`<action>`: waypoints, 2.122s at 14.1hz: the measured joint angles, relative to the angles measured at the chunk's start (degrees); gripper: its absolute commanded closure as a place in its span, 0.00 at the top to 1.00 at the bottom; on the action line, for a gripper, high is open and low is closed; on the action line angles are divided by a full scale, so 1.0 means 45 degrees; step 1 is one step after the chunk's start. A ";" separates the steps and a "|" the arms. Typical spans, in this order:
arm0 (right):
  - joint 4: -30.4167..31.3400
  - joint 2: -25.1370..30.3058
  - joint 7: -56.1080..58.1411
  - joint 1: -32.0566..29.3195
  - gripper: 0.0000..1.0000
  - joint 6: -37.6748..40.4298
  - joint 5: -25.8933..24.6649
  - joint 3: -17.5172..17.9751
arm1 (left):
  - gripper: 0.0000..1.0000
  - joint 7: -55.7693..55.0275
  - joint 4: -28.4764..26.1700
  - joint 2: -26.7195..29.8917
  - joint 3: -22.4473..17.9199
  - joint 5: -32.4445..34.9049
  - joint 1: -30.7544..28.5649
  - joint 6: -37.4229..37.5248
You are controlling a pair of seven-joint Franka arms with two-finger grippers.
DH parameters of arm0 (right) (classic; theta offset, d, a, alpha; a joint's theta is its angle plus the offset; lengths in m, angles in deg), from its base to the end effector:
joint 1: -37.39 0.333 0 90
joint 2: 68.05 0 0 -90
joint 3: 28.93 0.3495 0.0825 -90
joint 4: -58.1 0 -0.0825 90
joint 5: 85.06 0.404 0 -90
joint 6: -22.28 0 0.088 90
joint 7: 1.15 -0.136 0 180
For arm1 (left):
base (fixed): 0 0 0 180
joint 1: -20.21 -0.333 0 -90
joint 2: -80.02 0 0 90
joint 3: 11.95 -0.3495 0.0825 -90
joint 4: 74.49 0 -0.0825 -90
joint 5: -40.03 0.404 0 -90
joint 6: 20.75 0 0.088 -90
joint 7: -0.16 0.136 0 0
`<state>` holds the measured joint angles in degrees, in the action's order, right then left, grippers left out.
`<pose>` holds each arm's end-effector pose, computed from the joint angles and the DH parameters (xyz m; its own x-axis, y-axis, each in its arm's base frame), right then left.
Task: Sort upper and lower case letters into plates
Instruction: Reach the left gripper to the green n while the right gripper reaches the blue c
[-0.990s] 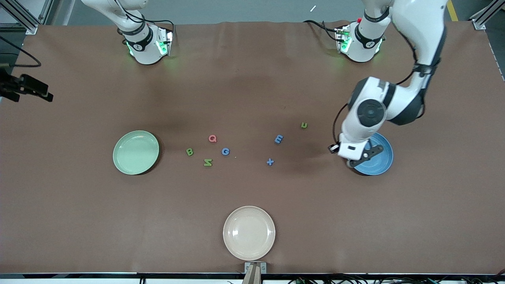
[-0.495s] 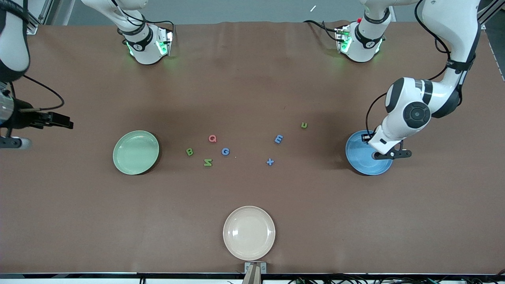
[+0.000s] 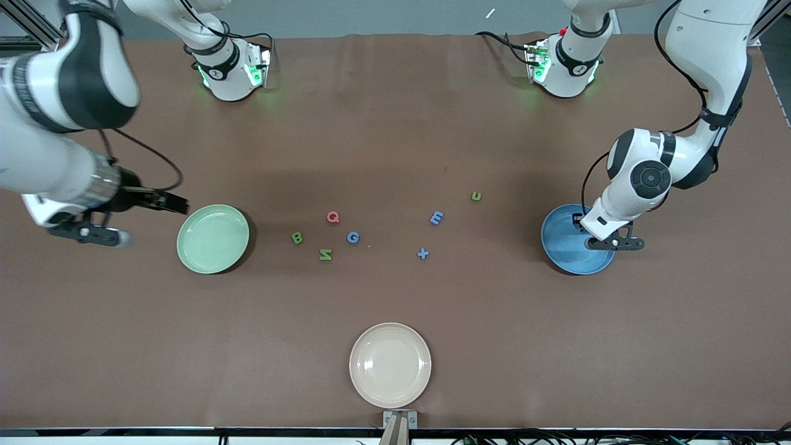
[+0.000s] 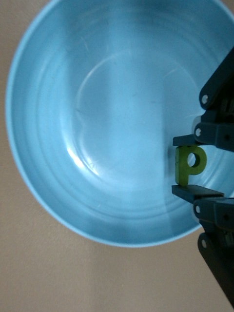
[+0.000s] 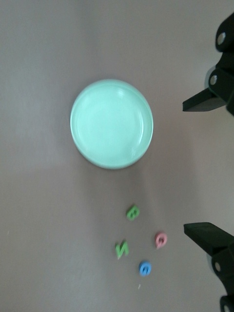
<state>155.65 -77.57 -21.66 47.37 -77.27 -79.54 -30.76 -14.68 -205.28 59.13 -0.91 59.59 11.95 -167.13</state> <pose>0.6111 0.1002 0.4785 0.9610 -0.2302 -0.1535 -0.2381 -0.9706 -0.0352 0.5414 -0.0298 0.1738 0.9957 -0.0685 -0.0624 -0.0754 -0.9904 -0.1158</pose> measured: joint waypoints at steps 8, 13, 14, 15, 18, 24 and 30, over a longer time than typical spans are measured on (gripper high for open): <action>0.2199 -0.1931 -0.4177 0.4020 0.99 -0.5210 0.0173 0.0045 | 1.00 0.0020 -0.0007 -0.0119 0.0182 0.0183 -0.0216 -0.0246; 0.2219 -0.3501 -0.5470 0.5033 0.99 -0.7184 0.0174 0.0019 | 1.00 -0.0269 0.0443 0.0384 0.2039 0.0181 -0.0249 0.0898; 0.2211 -0.3744 -0.5684 0.5057 0.99 -0.7536 0.0174 0.0015 | 1.00 -0.0327 0.0671 0.0490 0.2551 0.0177 -0.0252 0.1570; 0.2190 -0.4036 -0.5931 0.5116 0.98 -0.7875 0.0174 0.0015 | 1.00 -0.0557 0.0926 0.0574 0.3067 0.0173 -0.0241 0.2257; 0.1748 -0.5069 -0.6909 0.5583 0.97 -0.8357 0.0172 0.0014 | 1.00 -0.1968 0.1364 0.0597 0.4373 0.0171 -0.0180 0.3282; 0.0773 -0.6129 -0.7668 0.6108 0.86 -0.8389 0.0171 -0.0012 | 1.00 -0.4244 0.1611 -0.0556 0.6039 0.0090 0.0077 0.2437; 0.0542 -0.6335 -0.7691 0.6159 0.77 -0.8389 0.0170 -0.0022 | 0.85 -0.5757 0.1490 -0.1710 0.6120 0.0091 0.1030 0.0990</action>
<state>158.08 -106.08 -56.26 75.09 -115.02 -78.78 -30.86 -40.59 -198.57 51.43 26.63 60.00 16.58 -162.67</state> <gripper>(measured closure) 0.216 0.035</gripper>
